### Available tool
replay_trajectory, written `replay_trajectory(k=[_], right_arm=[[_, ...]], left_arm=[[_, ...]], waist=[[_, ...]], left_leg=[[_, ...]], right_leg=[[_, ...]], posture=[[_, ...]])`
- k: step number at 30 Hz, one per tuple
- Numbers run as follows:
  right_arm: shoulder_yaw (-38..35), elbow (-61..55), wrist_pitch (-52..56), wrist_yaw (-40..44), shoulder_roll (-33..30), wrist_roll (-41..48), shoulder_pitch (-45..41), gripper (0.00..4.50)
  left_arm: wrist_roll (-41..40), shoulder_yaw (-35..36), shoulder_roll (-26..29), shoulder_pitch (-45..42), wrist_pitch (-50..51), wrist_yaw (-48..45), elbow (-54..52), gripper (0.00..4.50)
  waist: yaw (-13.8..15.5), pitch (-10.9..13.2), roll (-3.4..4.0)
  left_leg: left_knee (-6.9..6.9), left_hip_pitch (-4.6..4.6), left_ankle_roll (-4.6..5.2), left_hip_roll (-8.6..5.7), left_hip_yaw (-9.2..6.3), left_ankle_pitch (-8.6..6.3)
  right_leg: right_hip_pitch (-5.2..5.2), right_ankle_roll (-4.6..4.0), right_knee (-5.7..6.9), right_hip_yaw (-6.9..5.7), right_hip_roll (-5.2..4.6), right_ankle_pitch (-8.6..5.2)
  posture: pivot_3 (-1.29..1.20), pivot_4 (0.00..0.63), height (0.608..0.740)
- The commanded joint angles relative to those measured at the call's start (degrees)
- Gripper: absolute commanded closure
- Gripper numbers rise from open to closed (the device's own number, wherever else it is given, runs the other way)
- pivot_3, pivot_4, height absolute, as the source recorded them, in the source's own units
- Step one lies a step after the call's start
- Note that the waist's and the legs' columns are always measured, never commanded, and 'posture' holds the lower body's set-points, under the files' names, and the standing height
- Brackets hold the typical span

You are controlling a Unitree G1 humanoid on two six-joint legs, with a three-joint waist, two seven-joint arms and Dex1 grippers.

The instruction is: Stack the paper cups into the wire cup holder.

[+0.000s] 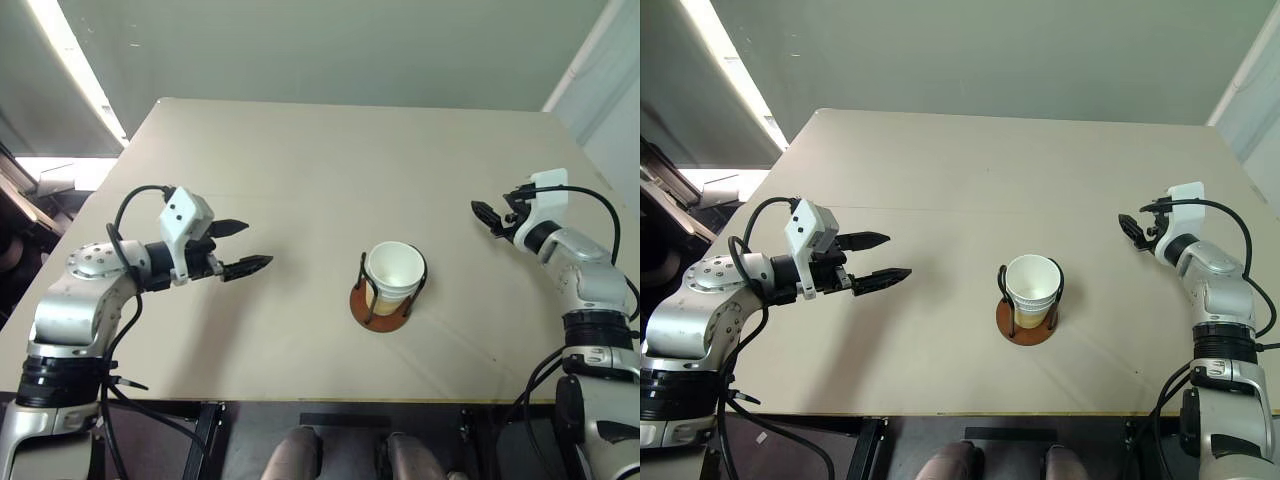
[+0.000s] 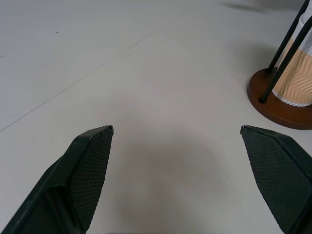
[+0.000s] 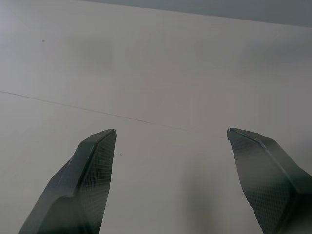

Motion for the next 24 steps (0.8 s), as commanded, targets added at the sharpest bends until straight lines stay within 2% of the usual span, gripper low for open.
replay_trajectory(k=[1, 24], right_arm=[[-0.5, -1.7, -0.4, 0.3, -0.8, 0.2, -1.0, 0.74], [-0.4, -2.1, 0.0, 0.5, -0.5, 0.3, -1.0, 0.74]], left_arm=[[-1.1, 1.8, 0.8, -0.3, -0.1, -0.1, -2.4, 0.0], [-1.6, 1.4, 1.5, -0.2, -0.1, 0.1, -2.5, 0.0]], waist=[[0.0, 0.0, 0.0], [0.0, 0.0, 0.0]], left_leg=[[0.0, 0.0, 0.0, 0.0, 0.0, 0.0], [0.0, 0.0, -0.01, 0.0, 0.0, 0.0]], right_leg=[[0.0, 0.0, 0.0, 0.0, 0.0, 0.0], [0.0, 0.0, 0.0, 0.0, 0.0, 0.0]], posture=[[0.0, 0.15, 0.74], [0.0, 0.15, 0.74]])
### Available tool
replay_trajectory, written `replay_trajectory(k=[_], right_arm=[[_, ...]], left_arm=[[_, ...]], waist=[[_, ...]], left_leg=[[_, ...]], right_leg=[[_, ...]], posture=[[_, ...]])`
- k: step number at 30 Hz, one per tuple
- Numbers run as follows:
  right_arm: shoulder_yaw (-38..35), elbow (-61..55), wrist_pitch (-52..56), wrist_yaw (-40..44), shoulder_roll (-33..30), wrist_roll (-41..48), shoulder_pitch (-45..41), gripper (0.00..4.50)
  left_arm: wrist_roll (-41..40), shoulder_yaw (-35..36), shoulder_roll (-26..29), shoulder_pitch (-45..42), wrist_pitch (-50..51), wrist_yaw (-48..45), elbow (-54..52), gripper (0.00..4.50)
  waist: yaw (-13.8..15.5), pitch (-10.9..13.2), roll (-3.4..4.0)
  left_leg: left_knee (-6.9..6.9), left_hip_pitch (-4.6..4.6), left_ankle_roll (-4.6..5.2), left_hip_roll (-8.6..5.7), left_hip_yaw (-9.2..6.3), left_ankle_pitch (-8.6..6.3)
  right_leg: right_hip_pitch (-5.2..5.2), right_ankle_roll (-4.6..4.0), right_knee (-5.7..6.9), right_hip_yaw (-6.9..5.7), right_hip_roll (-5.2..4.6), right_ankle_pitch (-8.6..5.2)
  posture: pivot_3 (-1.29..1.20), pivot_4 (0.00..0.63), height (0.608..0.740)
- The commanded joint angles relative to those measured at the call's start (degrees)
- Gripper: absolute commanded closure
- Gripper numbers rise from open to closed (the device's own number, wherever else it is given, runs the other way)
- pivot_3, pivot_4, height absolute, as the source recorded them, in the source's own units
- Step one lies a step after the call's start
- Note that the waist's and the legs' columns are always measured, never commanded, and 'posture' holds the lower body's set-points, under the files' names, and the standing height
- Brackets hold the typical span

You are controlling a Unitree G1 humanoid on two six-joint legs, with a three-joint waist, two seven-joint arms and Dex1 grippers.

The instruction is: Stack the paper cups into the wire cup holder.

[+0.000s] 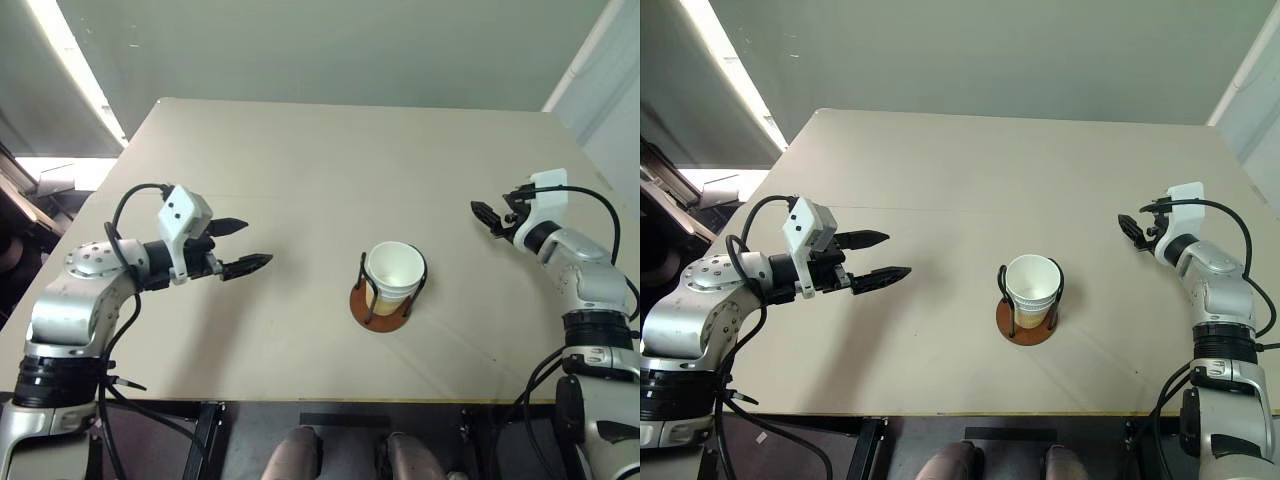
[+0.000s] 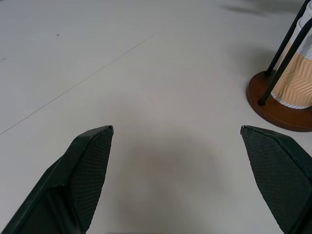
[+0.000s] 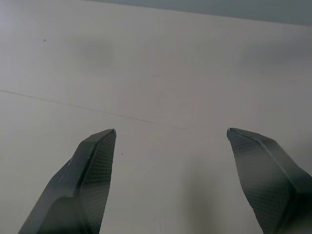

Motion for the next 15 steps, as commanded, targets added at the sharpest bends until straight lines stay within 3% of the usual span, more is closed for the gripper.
replay_trajectory(k=[1, 15], right_arm=[[-0.4, -2.1, -0.1, 0.2, -0.5, 0.3, -0.9, 0.74], [-0.2, -2.2, 0.1, 0.3, -0.3, 0.3, -1.1, 0.74]], left_arm=[[-0.6, 1.4, 0.8, -0.2, -0.3, -0.2, -2.2, 0.0], [-0.5, 1.5, 1.0, 0.1, -0.5, -0.4, -2.1, 0.0]], waist=[[0.0, 0.0, 0.0], [0.0, 0.0, 0.0]], left_leg=[[0.0, 0.0, 0.0, 0.0, 0.0, 0.0], [0.0, 0.0, 0.0, 0.0, 0.0, 0.0]], right_leg=[[0.0, 0.0, 0.0, 0.0, 0.0, 0.0], [0.0, 0.0, 0.0, 0.0, 0.0, 0.0]], posture=[[0.0, 0.15, 0.74], [0.0, 0.15, 0.74]])
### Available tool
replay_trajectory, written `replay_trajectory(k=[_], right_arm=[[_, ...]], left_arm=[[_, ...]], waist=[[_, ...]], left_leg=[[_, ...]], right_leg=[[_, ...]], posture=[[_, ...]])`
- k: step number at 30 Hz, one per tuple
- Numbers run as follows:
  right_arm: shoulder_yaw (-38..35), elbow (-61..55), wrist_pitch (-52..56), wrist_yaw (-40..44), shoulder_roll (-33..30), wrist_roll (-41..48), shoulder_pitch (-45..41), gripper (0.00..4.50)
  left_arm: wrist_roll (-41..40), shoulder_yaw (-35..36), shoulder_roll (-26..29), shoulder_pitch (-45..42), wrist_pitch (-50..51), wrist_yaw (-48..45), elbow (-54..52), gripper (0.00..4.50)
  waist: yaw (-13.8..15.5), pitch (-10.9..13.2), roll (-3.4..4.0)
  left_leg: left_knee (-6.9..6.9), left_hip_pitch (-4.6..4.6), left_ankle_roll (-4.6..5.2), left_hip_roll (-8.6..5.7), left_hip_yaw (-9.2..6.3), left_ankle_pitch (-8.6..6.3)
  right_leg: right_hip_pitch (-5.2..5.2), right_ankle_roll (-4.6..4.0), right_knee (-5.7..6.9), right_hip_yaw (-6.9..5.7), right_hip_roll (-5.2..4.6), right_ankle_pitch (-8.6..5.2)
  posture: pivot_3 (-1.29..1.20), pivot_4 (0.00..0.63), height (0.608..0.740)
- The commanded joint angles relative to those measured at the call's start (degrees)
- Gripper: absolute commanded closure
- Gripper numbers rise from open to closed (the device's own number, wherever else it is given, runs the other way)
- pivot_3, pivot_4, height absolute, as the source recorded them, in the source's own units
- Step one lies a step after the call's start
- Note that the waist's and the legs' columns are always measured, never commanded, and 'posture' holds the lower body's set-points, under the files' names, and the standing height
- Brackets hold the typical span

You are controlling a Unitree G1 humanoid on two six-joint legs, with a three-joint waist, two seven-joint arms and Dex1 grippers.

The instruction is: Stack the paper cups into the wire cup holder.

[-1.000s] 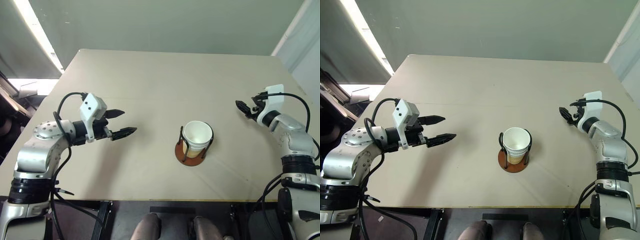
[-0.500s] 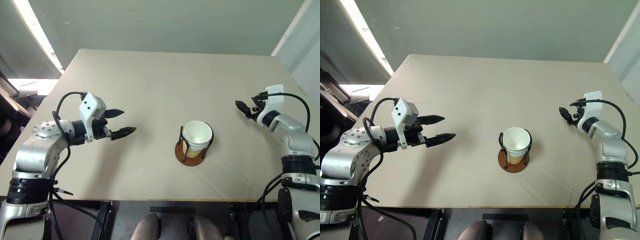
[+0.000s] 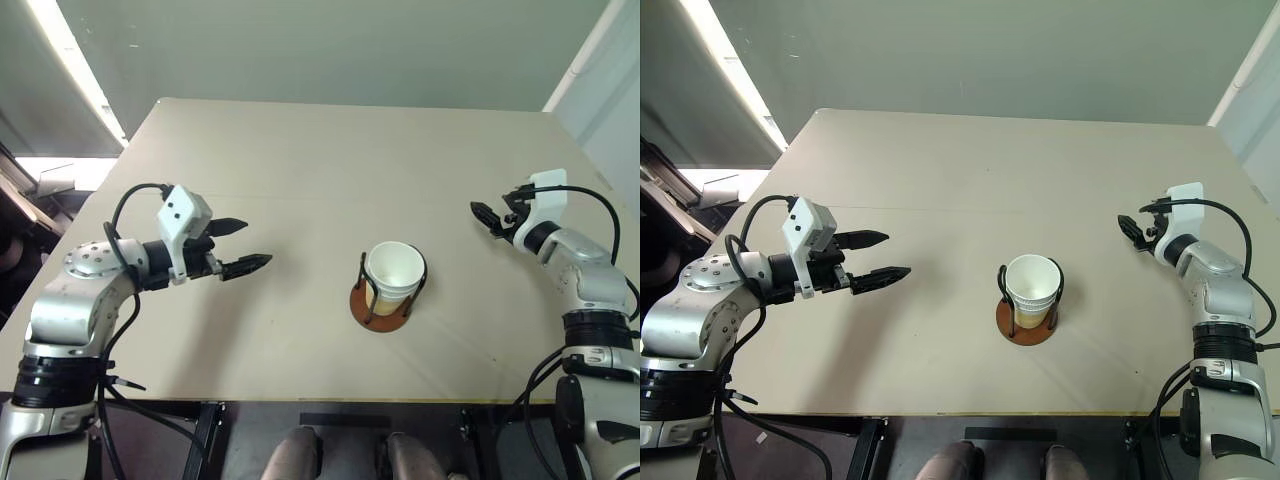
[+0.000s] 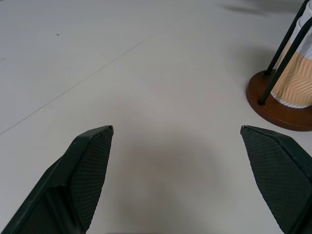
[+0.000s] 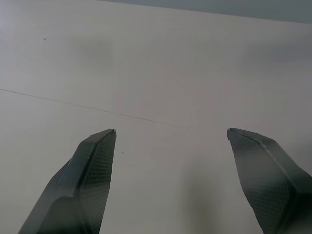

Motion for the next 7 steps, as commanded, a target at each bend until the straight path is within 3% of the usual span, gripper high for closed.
replay_trajectory(k=[1, 7], right_arm=[[-0.2, -2.0, -0.4, 0.3, -0.3, 0.3, -1.1, 0.74], [-0.4, -2.1, -0.5, 0.5, -0.6, 0.4, -0.8, 0.74]], left_arm=[[-0.5, 1.5, 0.8, 0.1, -0.5, -0.2, -2.1, 0.0], [-0.6, 1.5, 0.9, 0.5, -0.5, -0.2, -2.5, 0.0]], waist=[[0.0, 0.0, 0.0], [0.0, 0.0, 0.0]], left_leg=[[0.0, 0.0, 0.0, 0.0, 0.0, 0.0], [0.0, 0.0, 0.0, 0.0, 0.0, 0.0]], right_leg=[[0.0, 0.0, 0.0, 0.0, 0.0, 0.0], [0.0, 0.0, 0.0, 0.0, 0.0, 0.0]], posture=[[0.0, 0.15, 0.74], [0.0, 0.15, 0.74]])
